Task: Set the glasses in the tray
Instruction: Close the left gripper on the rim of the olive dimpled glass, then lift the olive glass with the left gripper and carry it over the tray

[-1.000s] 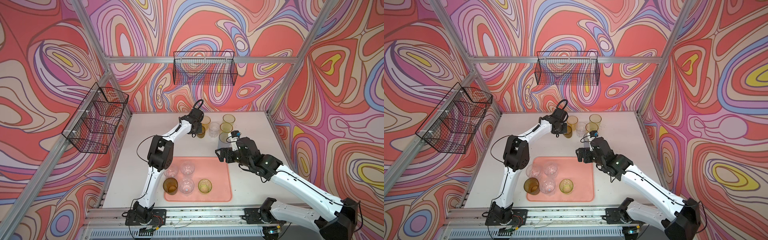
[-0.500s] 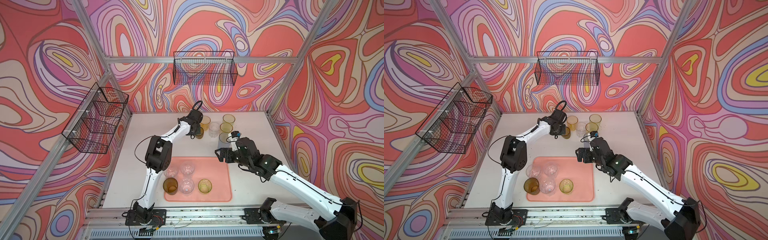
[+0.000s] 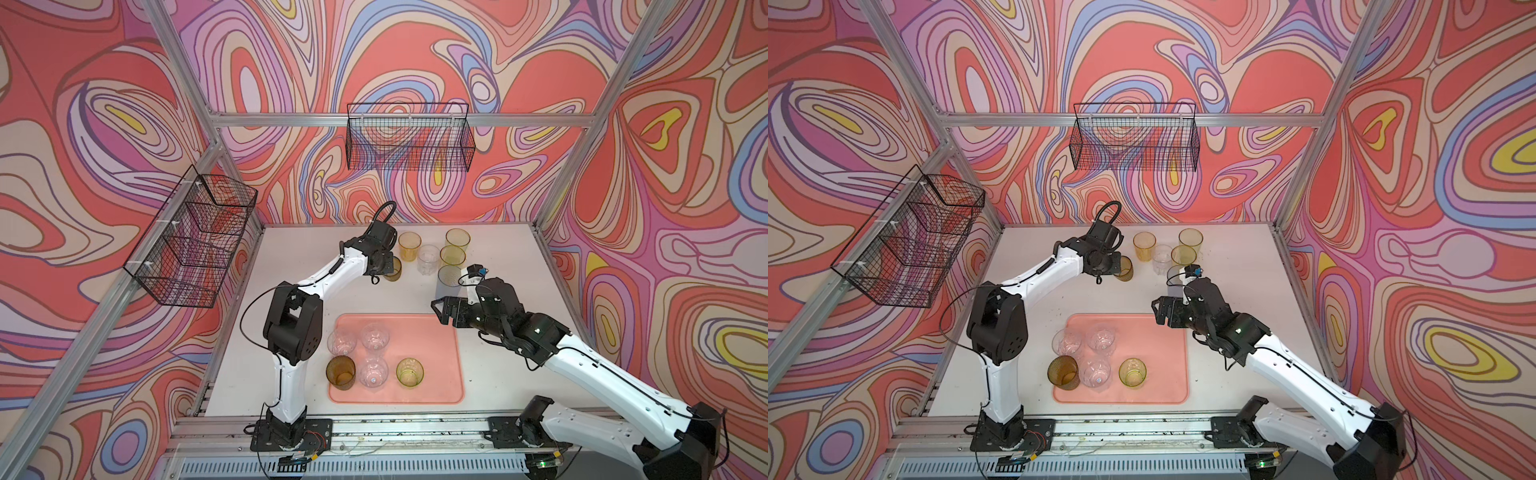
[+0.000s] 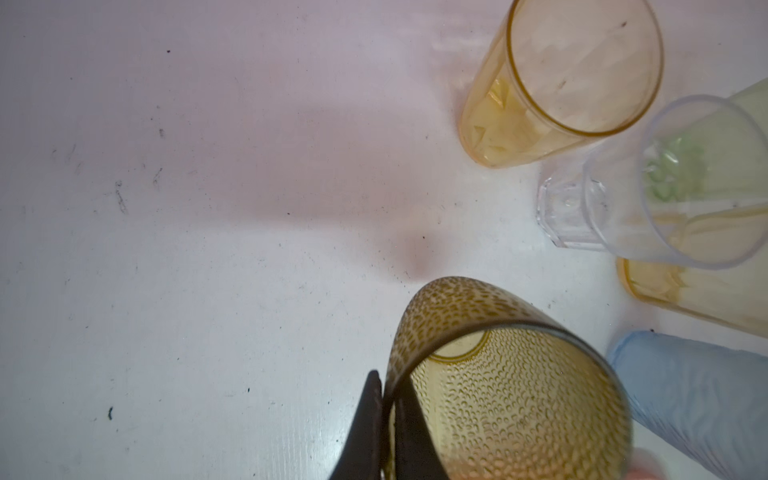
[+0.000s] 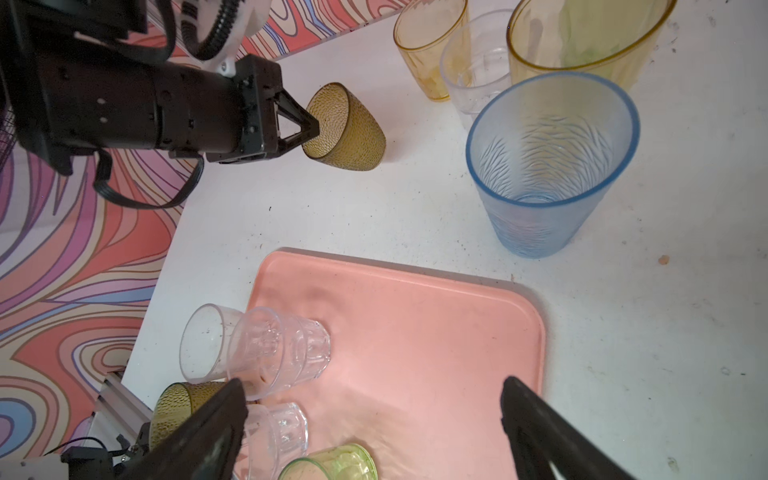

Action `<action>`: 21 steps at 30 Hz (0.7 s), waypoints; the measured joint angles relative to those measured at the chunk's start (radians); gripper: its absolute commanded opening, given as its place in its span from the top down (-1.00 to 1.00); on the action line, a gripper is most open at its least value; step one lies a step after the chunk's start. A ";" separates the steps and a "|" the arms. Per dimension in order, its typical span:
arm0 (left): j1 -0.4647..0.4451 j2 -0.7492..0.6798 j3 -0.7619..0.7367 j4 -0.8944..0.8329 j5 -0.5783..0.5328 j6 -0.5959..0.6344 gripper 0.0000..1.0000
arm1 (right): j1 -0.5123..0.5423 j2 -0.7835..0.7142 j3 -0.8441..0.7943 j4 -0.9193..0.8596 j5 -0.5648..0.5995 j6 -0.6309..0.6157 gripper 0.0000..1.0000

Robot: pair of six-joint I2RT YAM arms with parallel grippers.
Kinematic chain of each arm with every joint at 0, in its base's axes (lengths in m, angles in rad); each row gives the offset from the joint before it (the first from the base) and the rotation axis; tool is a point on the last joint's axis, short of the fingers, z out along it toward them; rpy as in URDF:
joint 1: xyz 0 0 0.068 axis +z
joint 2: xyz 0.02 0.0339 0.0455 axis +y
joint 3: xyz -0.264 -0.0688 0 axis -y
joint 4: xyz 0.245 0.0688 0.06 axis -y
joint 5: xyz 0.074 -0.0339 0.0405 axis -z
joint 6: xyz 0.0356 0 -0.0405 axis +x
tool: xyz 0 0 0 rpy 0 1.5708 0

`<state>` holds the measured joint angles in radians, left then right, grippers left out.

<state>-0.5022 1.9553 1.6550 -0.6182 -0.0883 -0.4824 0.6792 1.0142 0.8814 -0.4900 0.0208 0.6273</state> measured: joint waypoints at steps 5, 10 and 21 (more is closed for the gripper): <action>0.000 -0.095 -0.069 0.017 0.040 -0.001 1.00 | 0.000 -0.038 -0.018 0.015 -0.003 0.045 -0.97; -0.005 -0.178 -0.172 0.044 0.087 -0.009 1.00 | 0.000 -0.045 -0.052 0.038 -0.016 0.083 -0.96; -0.089 -0.310 -0.315 0.046 0.115 -0.018 1.00 | 0.000 -0.052 -0.159 0.097 -0.065 0.171 -0.96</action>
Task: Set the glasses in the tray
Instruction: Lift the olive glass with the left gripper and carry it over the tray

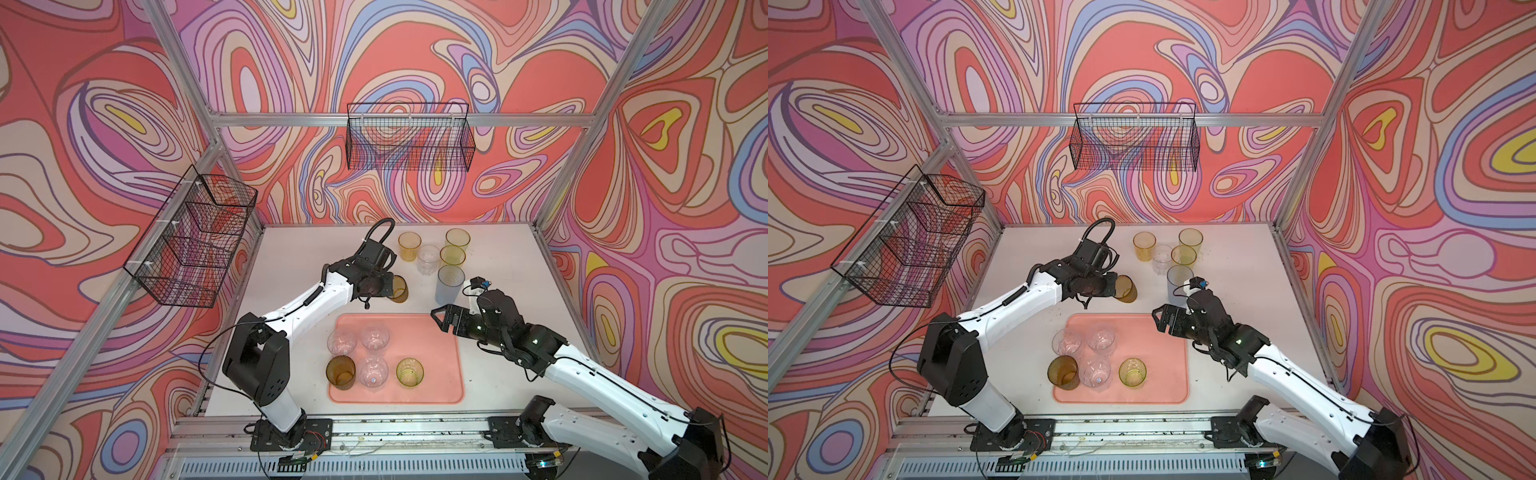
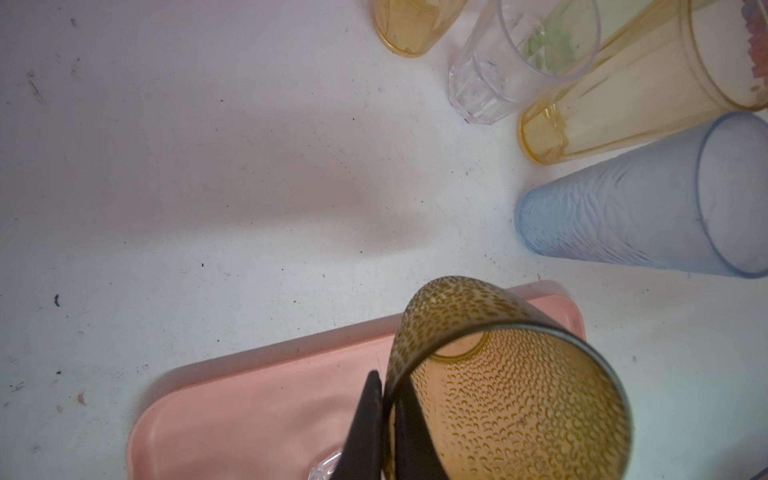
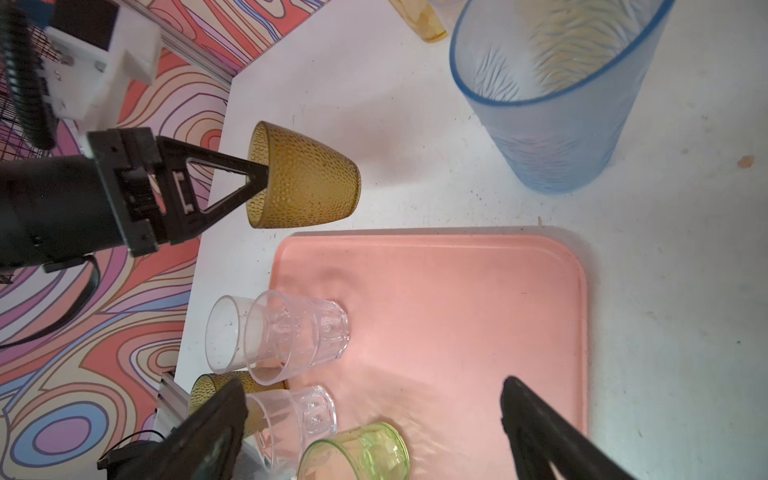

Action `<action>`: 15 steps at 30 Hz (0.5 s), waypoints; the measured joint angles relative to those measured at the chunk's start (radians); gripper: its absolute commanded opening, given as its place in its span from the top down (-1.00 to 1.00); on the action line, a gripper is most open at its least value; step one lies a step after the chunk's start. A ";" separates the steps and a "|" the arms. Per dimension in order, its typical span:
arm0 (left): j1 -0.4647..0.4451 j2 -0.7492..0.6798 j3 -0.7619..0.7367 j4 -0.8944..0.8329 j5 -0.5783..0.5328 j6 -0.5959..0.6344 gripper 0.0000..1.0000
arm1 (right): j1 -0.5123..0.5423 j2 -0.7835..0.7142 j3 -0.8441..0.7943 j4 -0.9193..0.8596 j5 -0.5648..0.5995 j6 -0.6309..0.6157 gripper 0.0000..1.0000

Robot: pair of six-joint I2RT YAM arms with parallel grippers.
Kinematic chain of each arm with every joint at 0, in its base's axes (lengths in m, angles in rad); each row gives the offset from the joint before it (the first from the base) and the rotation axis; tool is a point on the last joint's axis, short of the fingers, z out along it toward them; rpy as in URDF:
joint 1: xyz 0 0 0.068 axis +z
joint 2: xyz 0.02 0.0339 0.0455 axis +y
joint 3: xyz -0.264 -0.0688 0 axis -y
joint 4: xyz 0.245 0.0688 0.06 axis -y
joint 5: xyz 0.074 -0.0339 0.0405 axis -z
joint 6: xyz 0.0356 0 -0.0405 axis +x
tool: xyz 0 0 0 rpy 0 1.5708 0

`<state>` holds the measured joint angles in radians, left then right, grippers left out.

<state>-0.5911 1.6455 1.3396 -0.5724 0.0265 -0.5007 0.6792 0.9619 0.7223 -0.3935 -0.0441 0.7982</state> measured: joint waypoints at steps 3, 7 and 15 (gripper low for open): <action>-0.016 -0.020 -0.001 -0.011 -0.005 0.000 1.00 | 0.000 -0.020 -0.023 0.010 -0.006 0.021 -0.96; -0.044 -0.080 -0.016 -0.030 -0.031 0.000 1.00 | 0.000 -0.055 -0.041 0.026 -0.013 0.041 -0.96; -0.128 -0.234 -0.061 -0.070 -0.089 -0.016 1.00 | 0.000 -0.084 -0.056 0.050 -0.041 0.064 -0.96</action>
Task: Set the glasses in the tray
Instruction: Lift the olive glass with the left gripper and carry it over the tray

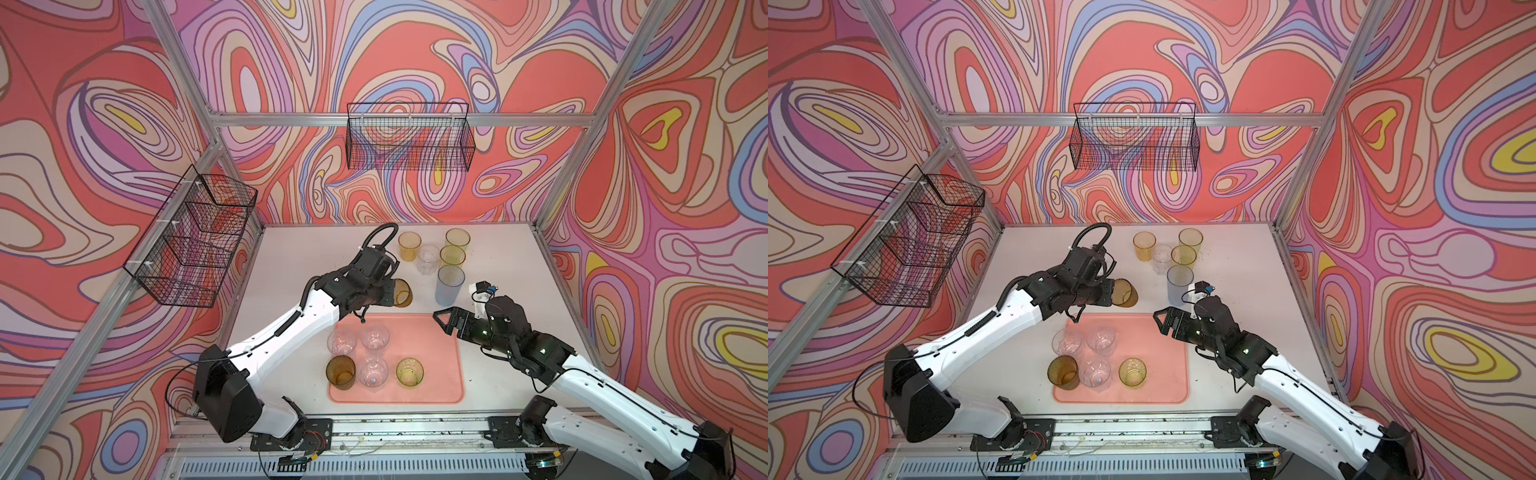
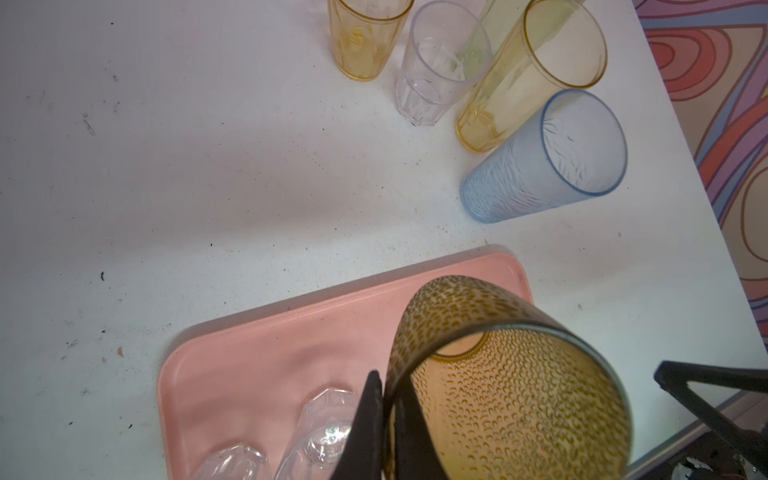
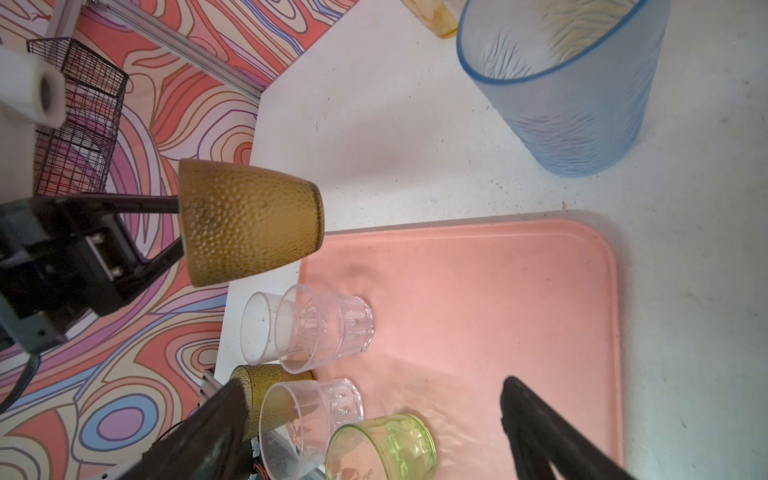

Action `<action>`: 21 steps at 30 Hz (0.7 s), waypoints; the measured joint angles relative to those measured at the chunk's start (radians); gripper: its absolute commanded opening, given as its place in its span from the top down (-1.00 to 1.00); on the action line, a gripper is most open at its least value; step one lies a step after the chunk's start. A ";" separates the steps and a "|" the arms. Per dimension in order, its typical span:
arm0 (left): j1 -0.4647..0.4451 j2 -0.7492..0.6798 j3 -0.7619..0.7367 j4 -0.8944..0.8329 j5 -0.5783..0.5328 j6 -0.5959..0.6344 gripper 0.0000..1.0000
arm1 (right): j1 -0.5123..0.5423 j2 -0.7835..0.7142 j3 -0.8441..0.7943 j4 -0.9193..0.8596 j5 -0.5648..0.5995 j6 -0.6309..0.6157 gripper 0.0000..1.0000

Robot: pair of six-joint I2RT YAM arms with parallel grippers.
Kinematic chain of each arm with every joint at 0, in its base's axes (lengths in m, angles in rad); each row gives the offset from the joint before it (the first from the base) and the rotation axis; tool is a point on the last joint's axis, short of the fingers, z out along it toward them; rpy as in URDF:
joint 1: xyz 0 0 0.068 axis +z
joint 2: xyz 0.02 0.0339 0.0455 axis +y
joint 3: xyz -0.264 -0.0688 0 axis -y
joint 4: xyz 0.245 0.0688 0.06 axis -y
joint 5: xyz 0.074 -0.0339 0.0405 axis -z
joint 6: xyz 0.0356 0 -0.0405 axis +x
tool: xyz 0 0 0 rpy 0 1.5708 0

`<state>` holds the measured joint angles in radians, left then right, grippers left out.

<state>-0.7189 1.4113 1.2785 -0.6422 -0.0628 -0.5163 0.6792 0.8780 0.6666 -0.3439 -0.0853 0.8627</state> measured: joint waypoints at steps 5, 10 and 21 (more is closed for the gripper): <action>-0.046 -0.068 -0.064 -0.016 -0.036 -0.020 1.00 | 0.000 0.003 0.000 0.001 -0.027 0.007 -0.95; -0.080 -0.086 -0.090 -0.048 -0.067 -0.038 1.00 | 0.000 -0.002 -0.001 0.002 -0.045 0.019 -0.95; -0.173 -0.106 -0.098 -0.096 -0.093 -0.057 1.00 | 0.000 -0.101 -0.036 -0.016 -0.045 0.049 -0.95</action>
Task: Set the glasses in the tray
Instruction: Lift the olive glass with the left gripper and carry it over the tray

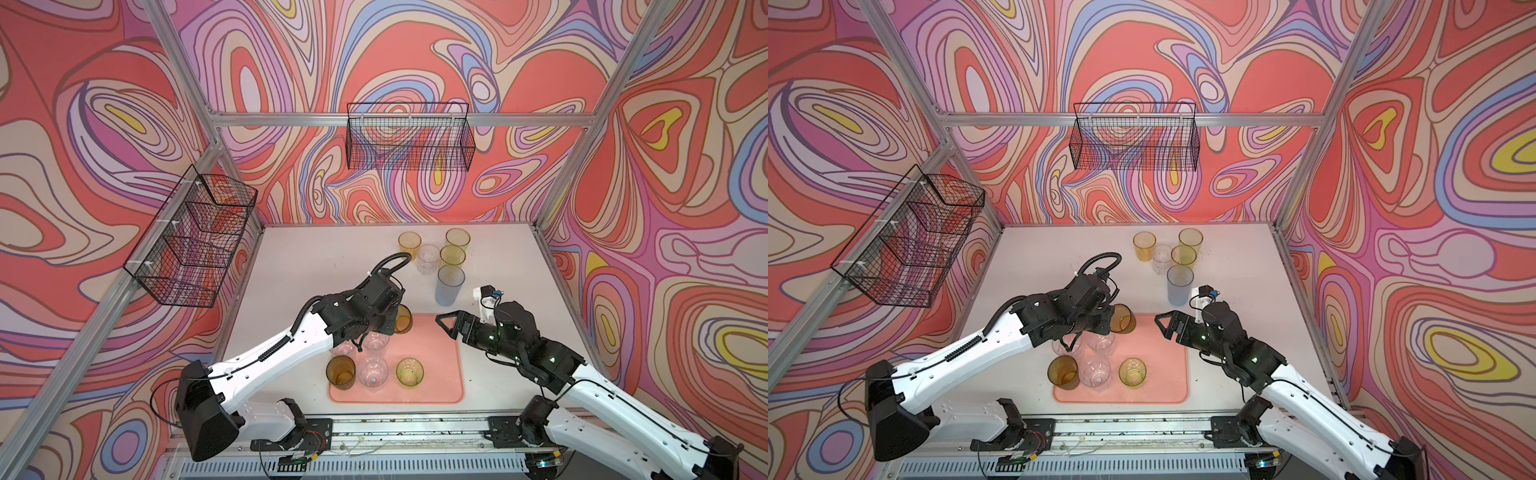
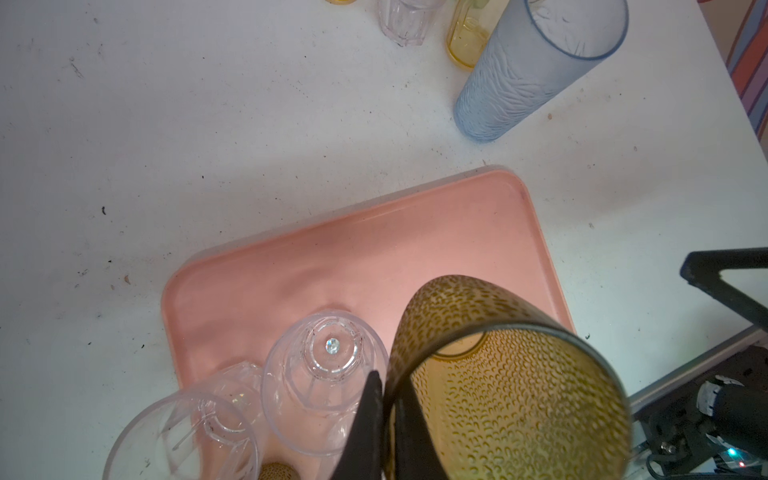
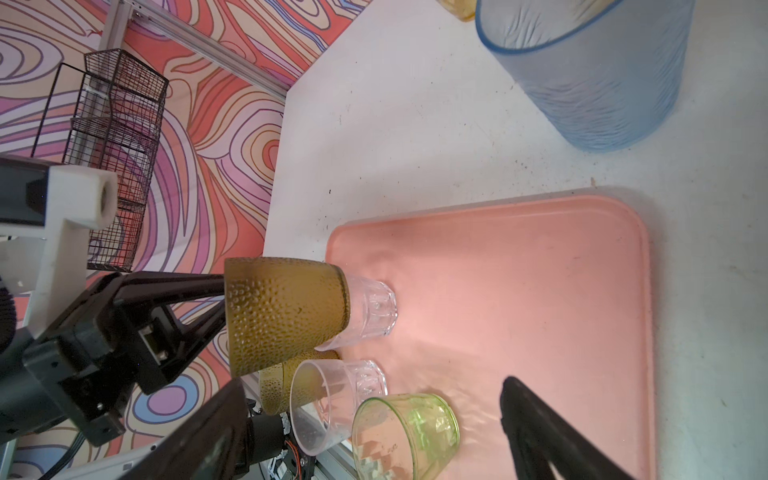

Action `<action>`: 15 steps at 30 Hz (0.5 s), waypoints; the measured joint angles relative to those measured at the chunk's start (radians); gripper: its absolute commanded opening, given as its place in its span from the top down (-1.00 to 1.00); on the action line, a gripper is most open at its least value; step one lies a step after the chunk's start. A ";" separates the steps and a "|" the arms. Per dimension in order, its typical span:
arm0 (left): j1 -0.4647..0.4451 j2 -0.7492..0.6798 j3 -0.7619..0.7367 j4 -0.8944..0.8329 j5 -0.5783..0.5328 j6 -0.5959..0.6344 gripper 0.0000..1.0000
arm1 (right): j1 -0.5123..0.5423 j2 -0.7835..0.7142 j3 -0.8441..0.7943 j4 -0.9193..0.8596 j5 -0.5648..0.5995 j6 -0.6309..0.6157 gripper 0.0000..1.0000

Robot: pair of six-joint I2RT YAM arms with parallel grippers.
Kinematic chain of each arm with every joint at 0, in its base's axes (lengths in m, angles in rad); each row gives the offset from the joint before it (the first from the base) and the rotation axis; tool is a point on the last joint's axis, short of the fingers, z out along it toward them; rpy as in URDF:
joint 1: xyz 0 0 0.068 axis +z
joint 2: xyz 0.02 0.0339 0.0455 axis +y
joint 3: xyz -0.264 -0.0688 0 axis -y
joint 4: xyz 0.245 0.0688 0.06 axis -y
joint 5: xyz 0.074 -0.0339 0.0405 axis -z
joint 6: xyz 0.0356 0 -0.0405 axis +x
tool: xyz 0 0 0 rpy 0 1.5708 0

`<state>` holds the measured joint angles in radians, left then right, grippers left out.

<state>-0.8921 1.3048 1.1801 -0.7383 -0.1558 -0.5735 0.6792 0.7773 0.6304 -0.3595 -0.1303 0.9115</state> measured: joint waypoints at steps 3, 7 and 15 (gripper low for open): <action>-0.030 -0.001 0.000 0.000 -0.007 -0.008 1.00 | 0.000 -0.012 0.003 -0.031 0.005 0.000 -0.95; -0.068 0.000 0.000 0.000 -0.019 -0.019 1.00 | 0.000 -0.050 0.003 -0.059 0.013 0.010 -0.96; -0.104 0.019 -0.021 0.010 -0.021 -0.042 1.00 | 0.000 -0.111 0.003 -0.090 0.031 0.027 -0.95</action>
<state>-0.9962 1.3235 1.1587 -0.7280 -0.1768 -0.6151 0.6792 0.6659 0.6334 -0.4500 -0.0998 0.9390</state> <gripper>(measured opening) 0.079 0.975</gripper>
